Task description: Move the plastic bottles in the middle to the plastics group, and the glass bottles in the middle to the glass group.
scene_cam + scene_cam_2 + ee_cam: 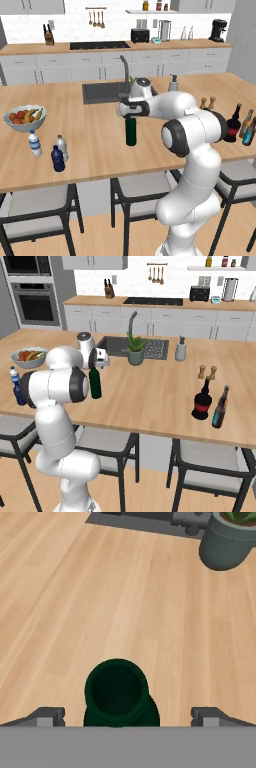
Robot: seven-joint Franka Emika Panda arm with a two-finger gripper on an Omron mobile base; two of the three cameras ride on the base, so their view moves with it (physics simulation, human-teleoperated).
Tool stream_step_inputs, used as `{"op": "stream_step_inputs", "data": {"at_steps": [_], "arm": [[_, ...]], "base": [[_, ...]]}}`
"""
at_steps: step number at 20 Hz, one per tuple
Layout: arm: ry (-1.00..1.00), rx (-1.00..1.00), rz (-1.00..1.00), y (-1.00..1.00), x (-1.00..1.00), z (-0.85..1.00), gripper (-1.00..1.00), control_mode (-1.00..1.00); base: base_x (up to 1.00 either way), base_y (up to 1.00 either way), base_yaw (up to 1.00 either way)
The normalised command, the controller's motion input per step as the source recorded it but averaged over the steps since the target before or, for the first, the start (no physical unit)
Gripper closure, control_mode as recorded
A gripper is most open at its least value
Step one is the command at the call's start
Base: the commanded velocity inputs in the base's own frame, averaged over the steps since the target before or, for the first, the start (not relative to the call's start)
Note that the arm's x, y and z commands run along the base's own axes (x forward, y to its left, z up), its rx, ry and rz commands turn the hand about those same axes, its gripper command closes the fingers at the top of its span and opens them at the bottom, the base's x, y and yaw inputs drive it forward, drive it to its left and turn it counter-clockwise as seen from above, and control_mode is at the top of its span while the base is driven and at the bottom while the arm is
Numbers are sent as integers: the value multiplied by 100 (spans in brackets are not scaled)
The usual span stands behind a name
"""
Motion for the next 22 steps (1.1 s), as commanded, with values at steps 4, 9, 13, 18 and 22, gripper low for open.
{"op": "stream_step_inputs", "data": {"at_steps": [4,9,13,18,22], "arm": [[0,0,7,2,0,0,-100,-100],[0,0,8,0,0,0,-100,-100],[0,0,9,0,0,0,-100,-100],[0,0,9,0,0,0,-100,-100],[0,0,7,0,0,0,-100,-100]], "base": [[0,0,0],[0,0,0],[0,0,0],[0,0,0],[0,0,0]]}}
